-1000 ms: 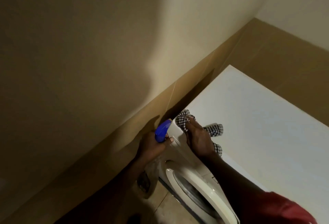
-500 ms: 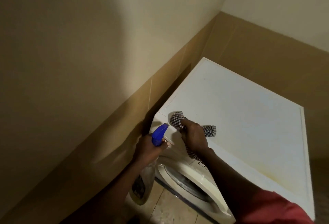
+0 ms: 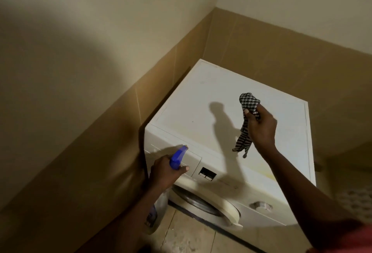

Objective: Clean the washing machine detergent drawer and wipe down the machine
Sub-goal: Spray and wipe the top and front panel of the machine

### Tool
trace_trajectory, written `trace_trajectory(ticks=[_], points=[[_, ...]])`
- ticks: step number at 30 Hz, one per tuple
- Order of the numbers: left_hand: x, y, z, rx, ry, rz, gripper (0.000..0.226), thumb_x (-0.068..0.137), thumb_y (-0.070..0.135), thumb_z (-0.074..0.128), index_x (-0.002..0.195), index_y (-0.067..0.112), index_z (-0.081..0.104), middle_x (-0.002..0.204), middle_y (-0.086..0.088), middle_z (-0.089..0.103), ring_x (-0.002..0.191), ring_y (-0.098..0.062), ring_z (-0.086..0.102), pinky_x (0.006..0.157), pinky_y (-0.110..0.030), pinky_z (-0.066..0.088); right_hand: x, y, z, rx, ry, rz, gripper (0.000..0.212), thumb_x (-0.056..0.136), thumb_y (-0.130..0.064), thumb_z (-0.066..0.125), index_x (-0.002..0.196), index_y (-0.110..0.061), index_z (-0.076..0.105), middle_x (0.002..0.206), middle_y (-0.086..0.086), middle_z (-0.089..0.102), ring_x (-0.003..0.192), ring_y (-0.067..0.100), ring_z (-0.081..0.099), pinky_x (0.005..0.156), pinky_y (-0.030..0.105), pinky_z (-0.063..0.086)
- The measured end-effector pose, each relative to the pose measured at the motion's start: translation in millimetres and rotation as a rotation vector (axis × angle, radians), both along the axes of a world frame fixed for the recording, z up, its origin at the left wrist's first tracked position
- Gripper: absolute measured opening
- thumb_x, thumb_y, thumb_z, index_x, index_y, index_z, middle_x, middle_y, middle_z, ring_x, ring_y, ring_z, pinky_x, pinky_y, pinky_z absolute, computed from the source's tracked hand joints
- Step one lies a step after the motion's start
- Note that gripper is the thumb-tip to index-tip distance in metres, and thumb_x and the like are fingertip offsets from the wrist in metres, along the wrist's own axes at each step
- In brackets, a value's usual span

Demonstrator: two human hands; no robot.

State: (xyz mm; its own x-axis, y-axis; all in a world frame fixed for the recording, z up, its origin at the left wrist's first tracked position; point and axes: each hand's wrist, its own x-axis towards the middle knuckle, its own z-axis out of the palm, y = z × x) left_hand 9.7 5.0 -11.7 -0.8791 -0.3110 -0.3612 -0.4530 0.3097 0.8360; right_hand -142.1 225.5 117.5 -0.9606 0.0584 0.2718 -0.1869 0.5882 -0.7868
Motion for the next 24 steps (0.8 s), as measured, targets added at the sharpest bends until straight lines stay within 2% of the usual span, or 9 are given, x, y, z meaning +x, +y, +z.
trace_trajectory(ticks=[5,10,12,14,16,17,20,22,24], points=[[-6,28,0,-0.016,-0.04,-0.06,0.042,0.068,0.049,0.082,0.088,0.016,0.065,0.083,-0.005,0.072,0.079,-0.021,0.069,0.081,-0.039,0.059,16,22,-17,-0.007,-0.037,0.002,0.014,0.093,-0.017,0.058,0.086,-0.005,0.06,0.074,0.012,0.065,0.067,0.02,0.053,0.057,0.011,0.038],[-6,67,5,-0.024,-0.081,-0.19,0.03,0.071,0.043,0.083,0.081,0.025,0.062,0.073,0.006,0.066,0.072,-0.012,0.064,0.074,-0.028,0.056,18,43,-24,0.039,-0.04,-0.004,0.019,0.093,-0.018,0.058,0.082,-0.003,0.056,0.067,0.013,0.061,0.066,0.028,0.056,0.062,0.034,0.046],[-7,77,3,-0.018,-0.083,-0.212,0.032,0.071,0.044,0.083,0.076,0.027,0.057,0.065,0.006,0.059,0.063,-0.011,0.058,0.066,-0.027,0.051,23,50,-26,0.091,-0.015,0.015,0.018,0.092,-0.014,0.059,0.077,-0.008,0.052,0.06,0.003,0.056,0.058,0.012,0.051,0.059,0.03,0.043],[-8,84,0,-0.015,-0.087,-0.238,0.034,0.07,0.047,0.083,0.075,0.029,0.055,0.064,0.009,0.056,0.062,-0.009,0.055,0.065,-0.025,0.049,31,55,-28,0.141,0.004,0.064,0.01,0.092,-0.012,0.058,0.084,-0.017,0.059,0.064,-0.008,0.058,0.059,0.0,0.052,0.057,0.019,0.04],[-8,87,-2,0.009,-0.087,-0.249,0.033,0.067,0.05,0.083,0.081,0.029,0.061,0.072,0.009,0.064,0.069,-0.011,0.063,0.074,-0.03,0.057,44,56,-35,0.187,-0.001,0.137,0.019,0.092,-0.011,0.058,0.106,-0.02,0.067,0.086,-0.011,0.068,0.07,-0.006,0.057,0.064,0.005,0.038],[-8,86,-3,0.032,-0.075,-0.239,0.034,0.064,0.051,0.083,0.081,0.029,0.063,0.074,0.009,0.068,0.071,-0.012,0.065,0.078,-0.033,0.059,52,57,-41,0.221,0.007,0.188,0.026,0.092,-0.01,0.058,0.115,-0.02,0.065,0.098,-0.012,0.068,0.077,-0.006,0.058,0.067,0.003,0.036],[-7,76,-5,0.111,-0.017,-0.194,0.031,0.063,0.048,0.082,0.077,0.027,0.066,0.069,0.006,0.069,0.067,-0.014,0.068,0.076,-0.044,0.061,82,56,-73,0.353,0.047,0.38,0.029,0.091,-0.01,0.058,0.119,-0.018,0.062,0.111,-0.006,0.066,0.095,0.009,0.061,0.076,0.008,0.034],[-6,66,-7,0.138,0.024,-0.145,0.029,0.065,0.047,0.081,0.079,0.026,0.066,0.066,0.003,0.068,0.063,-0.016,0.068,0.071,-0.049,0.061,97,53,-97,0.449,0.08,0.457,0.032,0.091,-0.012,0.058,0.123,-0.014,0.062,0.127,0.002,0.062,0.117,0.017,0.057,0.096,0.019,0.04],[-5,55,-9,0.16,0.045,-0.043,0.036,0.06,0.055,0.079,0.08,0.028,0.068,0.069,0.0,0.07,0.064,-0.02,0.069,0.069,-0.053,0.061,97,44,-111,0.473,0.107,0.473,0.037,0.092,-0.012,0.058,0.129,-0.011,0.059,0.14,0.006,0.053,0.134,0.018,0.045,0.111,0.032,0.035]])
